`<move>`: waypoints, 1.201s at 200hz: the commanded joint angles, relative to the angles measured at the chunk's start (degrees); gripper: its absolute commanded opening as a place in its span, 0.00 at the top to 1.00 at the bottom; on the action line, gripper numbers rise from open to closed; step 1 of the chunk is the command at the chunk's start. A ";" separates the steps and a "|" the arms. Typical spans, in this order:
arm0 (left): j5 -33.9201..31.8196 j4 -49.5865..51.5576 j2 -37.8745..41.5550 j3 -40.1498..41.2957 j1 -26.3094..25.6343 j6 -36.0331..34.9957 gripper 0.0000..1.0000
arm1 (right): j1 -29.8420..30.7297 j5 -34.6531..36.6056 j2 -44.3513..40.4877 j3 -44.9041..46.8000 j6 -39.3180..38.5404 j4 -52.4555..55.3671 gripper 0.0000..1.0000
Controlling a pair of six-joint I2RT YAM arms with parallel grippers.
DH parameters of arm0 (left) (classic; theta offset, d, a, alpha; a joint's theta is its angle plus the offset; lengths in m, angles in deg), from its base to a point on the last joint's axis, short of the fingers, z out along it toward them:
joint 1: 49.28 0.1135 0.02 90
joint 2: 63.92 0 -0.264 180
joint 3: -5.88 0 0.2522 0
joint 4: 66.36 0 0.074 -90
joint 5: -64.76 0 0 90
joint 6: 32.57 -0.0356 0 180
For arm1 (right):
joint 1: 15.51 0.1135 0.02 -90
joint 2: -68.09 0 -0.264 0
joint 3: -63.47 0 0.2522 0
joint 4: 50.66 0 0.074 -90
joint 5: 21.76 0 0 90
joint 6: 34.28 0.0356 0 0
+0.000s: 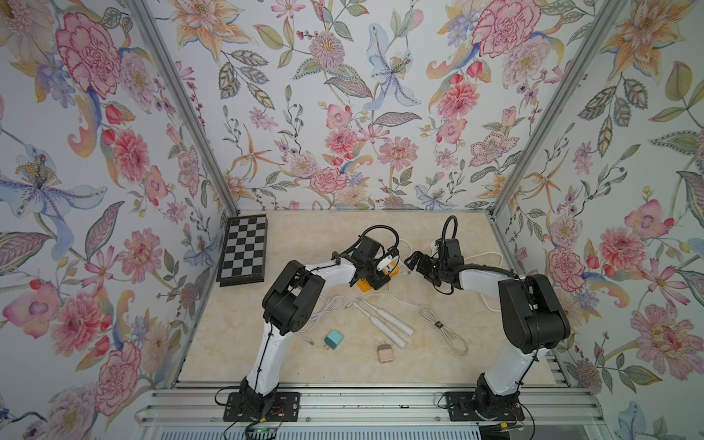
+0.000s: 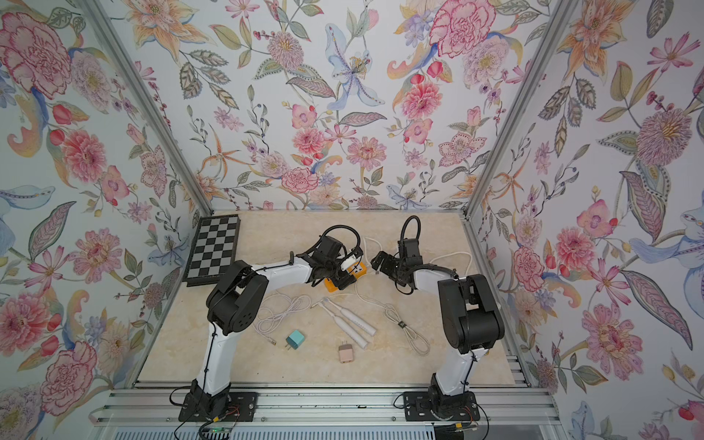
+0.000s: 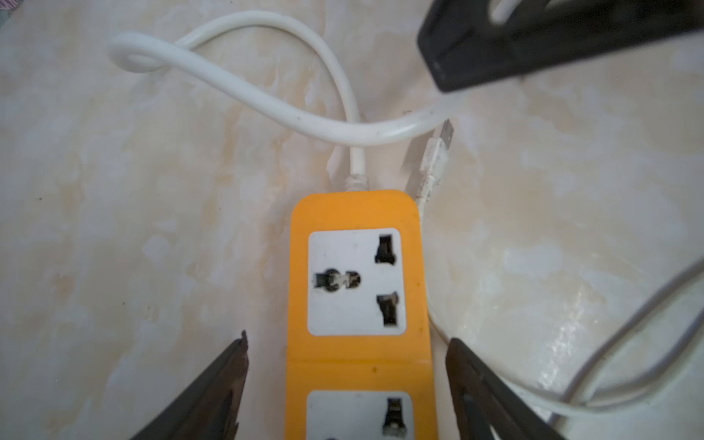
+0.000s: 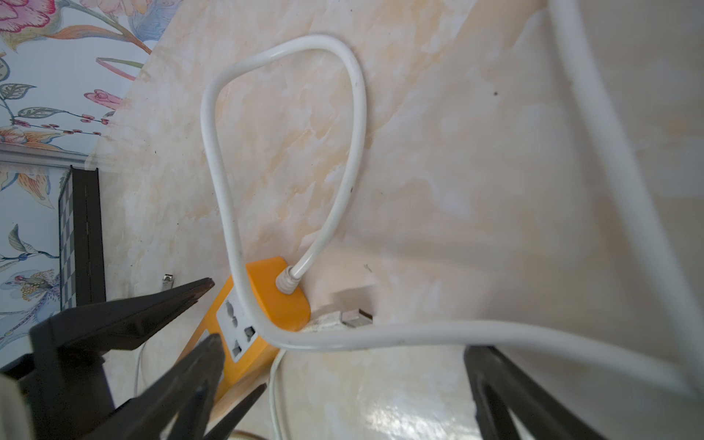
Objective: Charge the electric toothbrush
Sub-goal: Adjust the socket at the center of the board.
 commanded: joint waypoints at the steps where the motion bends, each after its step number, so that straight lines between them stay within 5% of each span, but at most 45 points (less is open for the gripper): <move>1: -2.59 4.87 -1.54 -1.59 -0.63 -2.04 0.18 | -0.58 0.96 -2.10 -0.99 0.47 -0.69 0.00; 75: -4.67 -1.44 1.90 2.12 -0.28 2.83 0.42 | -0.49 0.83 -4.33 0.18 -0.23 -0.65 0.00; 122: -11.94 -6.84 6.60 7.51 1.12 20.06 0.63 | 0.42 0.55 -8.32 2.59 -1.10 0.40 0.00; 184: -24.53 -5.86 6.83 8.31 1.15 39.17 0.66 | 4.88 1.09 -15.51 6.10 -1.59 2.42 0.00; 240: -26.56 -4.48 5.26 6.81 0.09 43.81 0.51 | 7.15 2.98 -19.35 8.54 -1.02 3.21 0.00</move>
